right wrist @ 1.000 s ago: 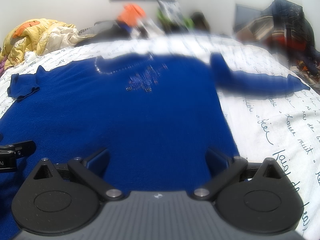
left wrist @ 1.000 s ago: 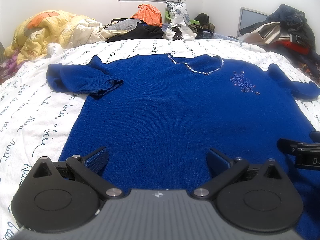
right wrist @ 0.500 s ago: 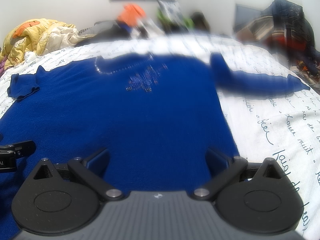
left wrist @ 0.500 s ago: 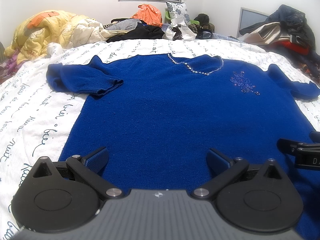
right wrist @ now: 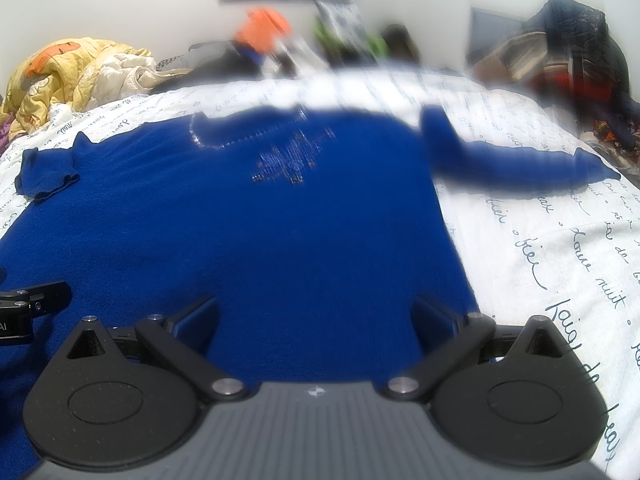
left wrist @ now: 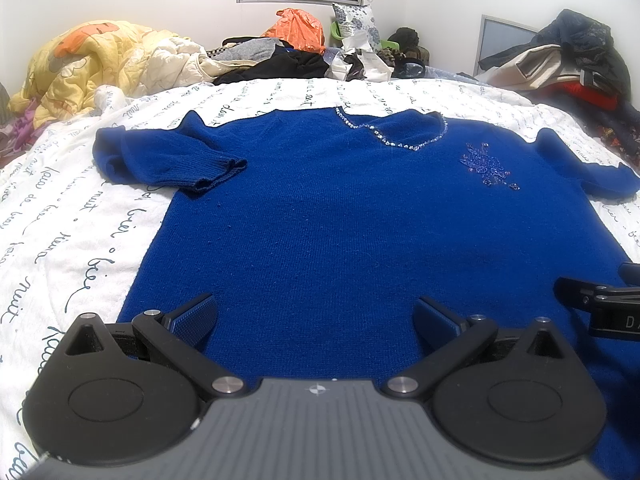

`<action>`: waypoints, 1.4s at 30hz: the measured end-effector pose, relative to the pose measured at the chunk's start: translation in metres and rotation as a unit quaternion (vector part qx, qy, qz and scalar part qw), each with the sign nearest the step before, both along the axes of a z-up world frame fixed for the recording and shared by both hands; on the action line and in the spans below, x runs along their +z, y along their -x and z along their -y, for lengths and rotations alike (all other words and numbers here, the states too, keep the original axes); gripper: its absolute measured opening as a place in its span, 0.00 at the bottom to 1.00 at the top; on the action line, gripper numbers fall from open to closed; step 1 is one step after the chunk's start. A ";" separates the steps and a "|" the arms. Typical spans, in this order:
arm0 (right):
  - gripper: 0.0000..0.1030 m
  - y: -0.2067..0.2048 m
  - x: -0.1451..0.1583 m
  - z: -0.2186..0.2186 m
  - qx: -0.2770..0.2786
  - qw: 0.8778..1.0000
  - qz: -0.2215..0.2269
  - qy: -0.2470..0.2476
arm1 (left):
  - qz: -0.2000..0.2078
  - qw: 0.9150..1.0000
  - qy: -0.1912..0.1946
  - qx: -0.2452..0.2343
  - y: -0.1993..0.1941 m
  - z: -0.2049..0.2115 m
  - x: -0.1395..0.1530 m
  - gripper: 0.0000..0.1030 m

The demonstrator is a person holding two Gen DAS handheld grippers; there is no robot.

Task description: Fold small clothes

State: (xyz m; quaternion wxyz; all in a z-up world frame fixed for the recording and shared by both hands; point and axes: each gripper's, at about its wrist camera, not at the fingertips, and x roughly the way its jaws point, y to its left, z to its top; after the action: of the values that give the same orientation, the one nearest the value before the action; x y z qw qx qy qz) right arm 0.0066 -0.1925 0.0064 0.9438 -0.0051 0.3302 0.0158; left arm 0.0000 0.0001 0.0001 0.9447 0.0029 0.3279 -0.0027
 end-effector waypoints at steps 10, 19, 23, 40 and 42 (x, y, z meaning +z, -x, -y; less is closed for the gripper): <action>1.00 0.000 0.000 0.000 0.000 1.000 0.000 0.000 | 0.000 1.000 0.000 0.000 0.000 0.000 0.000 1.00; 1.00 0.000 0.000 0.000 0.000 1.000 0.000 0.000 | 0.000 1.000 0.000 0.000 0.000 0.000 0.000 1.00; 1.00 0.000 0.000 0.001 0.000 1.000 0.000 -0.001 | 0.000 1.000 0.000 0.000 0.000 0.000 0.000 1.00; 1.00 -0.002 0.017 0.032 0.052 0.995 -0.039 -0.070 | 0.000 1.000 0.001 0.000 0.000 0.000 0.000 1.00; 1.00 -0.010 0.033 0.079 0.046 0.987 -0.014 -0.156 | 0.000 1.000 0.001 -0.001 0.000 0.000 -0.001 1.00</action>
State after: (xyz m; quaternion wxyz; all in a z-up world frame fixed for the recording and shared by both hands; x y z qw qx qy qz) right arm 0.0162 -0.2711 0.0394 0.9264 0.1270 0.3367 0.1104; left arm 0.0000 0.0001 -0.0006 0.9448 0.0019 0.3275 -0.0038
